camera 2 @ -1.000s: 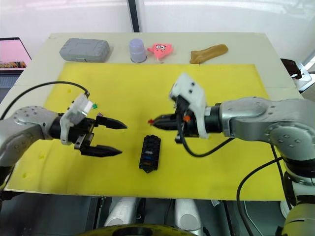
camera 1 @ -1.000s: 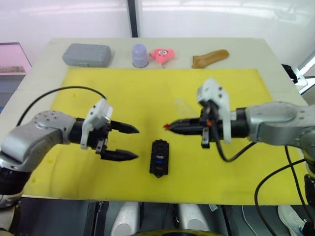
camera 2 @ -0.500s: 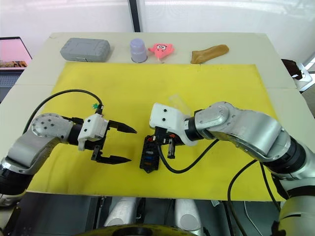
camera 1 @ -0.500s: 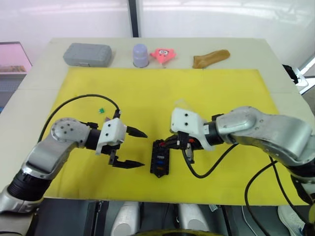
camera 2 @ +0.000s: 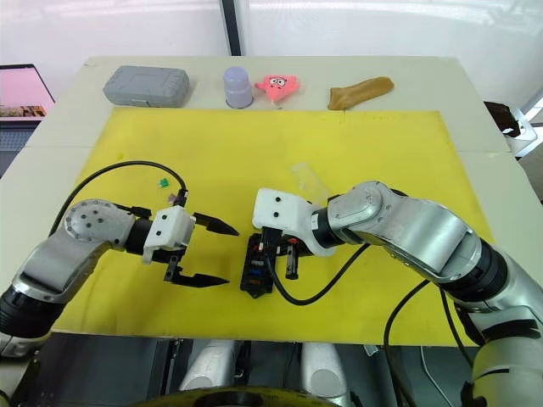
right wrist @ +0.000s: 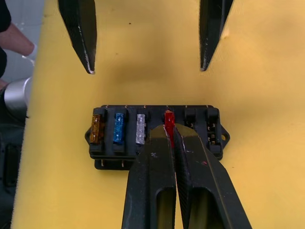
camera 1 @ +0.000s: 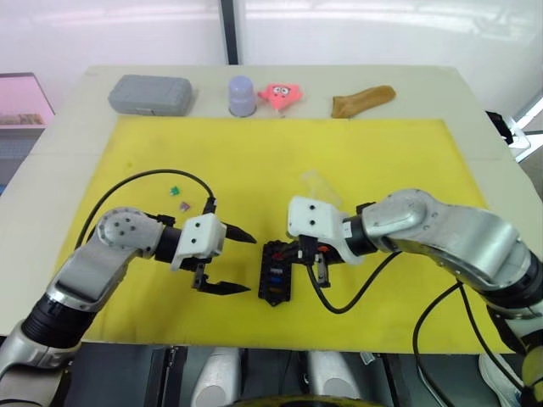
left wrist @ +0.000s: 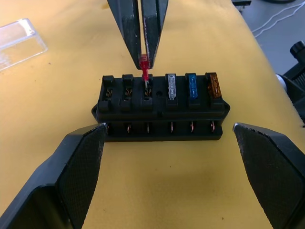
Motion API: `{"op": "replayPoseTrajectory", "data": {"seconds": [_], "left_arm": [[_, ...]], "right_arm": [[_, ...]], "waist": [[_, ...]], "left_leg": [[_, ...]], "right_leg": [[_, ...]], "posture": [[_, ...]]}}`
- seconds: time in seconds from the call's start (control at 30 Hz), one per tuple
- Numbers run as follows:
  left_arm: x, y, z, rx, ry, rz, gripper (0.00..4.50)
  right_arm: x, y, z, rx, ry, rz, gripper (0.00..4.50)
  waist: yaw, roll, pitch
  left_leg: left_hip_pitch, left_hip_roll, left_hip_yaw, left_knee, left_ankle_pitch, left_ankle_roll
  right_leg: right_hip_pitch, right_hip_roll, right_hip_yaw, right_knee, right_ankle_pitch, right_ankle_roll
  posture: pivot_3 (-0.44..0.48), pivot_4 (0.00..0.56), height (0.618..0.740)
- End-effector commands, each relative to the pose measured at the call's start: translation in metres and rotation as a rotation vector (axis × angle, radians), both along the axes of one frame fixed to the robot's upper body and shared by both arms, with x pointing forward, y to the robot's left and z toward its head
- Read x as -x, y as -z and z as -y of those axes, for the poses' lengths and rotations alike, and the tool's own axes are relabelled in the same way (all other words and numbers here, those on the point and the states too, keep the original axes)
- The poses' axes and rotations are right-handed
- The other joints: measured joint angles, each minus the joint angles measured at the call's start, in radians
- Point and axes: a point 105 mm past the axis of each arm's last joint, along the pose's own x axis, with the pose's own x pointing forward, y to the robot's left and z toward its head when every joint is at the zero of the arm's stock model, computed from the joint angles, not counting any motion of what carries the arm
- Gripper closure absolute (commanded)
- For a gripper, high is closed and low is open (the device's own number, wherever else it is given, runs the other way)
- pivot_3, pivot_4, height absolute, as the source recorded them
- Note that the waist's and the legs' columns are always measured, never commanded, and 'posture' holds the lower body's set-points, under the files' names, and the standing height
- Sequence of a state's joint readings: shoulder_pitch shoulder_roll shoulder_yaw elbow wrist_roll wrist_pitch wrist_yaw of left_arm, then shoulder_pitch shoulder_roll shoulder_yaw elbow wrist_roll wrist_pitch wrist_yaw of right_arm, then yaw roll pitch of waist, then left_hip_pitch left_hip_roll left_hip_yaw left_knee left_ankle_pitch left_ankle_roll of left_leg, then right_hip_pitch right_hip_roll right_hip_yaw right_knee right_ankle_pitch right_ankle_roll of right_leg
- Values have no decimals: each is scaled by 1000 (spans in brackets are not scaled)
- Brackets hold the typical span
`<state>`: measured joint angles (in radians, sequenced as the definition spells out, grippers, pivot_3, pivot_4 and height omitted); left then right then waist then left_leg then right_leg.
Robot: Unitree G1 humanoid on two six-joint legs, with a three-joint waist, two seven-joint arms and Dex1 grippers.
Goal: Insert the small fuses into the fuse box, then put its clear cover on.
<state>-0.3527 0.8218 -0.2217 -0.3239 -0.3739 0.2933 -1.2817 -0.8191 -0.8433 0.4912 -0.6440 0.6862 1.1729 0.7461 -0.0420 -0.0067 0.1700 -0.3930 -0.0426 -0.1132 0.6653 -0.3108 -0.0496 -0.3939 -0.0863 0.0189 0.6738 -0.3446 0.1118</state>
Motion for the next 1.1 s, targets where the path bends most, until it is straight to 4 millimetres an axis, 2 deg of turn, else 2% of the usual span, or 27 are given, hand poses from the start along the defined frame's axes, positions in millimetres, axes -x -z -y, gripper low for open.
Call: {"op": "replayPoseTrajectory", "data": {"seconds": [0.03,0.63,1.1], "left_arm": [[3,-5,4,2,22,33,30],[3,-5,9,12,24,32,30],[8,-1,14,28,22,28,30]], "right_arm": [[3,-4,-3,-5,-30,28,4500],[1,6,-6,61,-57,50,4500],[-3,0,-9,118,-54,51,4500]], "waist": [[0,0,0],[-1,0,0],[-2,0,0]], "left_leg": [[0,0,0,0,0,0],[0,-2,0,1,0,0],[1,-2,0,2,0,0]], "right_leg": [[0,0,0,0,0,0],[-1,0,0,5,0,0],[-2,0,0,8,0,0]], "posture": [[0,150,740],[0,150,740],[0,150,740]]}}
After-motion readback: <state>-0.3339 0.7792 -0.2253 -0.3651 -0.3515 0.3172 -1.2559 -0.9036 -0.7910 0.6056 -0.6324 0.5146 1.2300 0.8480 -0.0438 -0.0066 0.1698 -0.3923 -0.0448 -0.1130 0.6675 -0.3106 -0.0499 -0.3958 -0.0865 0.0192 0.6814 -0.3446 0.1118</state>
